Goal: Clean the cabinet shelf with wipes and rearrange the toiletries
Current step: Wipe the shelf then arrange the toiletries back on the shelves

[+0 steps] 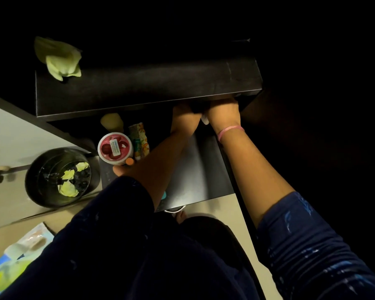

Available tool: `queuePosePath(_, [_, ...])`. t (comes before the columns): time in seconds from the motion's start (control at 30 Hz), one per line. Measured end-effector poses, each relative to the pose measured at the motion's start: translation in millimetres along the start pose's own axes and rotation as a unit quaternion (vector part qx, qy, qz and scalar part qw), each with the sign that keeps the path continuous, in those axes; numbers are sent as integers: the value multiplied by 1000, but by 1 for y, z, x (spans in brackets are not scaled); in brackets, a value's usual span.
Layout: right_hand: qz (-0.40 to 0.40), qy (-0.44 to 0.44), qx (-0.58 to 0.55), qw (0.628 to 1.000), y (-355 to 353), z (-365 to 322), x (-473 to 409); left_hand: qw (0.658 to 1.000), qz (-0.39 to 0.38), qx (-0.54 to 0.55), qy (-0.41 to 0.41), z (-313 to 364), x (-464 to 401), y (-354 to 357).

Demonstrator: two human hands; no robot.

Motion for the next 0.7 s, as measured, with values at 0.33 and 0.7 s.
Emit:
queuePosePath(0.33, [71, -59, 51, 994, -6, 3, 33, 999, 36, -10, -7, -11, -4, 5])
queuePosePath(0.7, [50, 1, -67, 997, 38, 26, 117, 998, 60, -2, 16, -23, 8, -37])
Point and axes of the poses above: each hand's wrist, its own x-axis away from the middle knuckle, its own y-axis out of the palm, z = x × y, the point moved 3 cm from there along -x, towards the middle knuckle, and after that the axes turned 5 degrees about z, right-handed, at the moved point
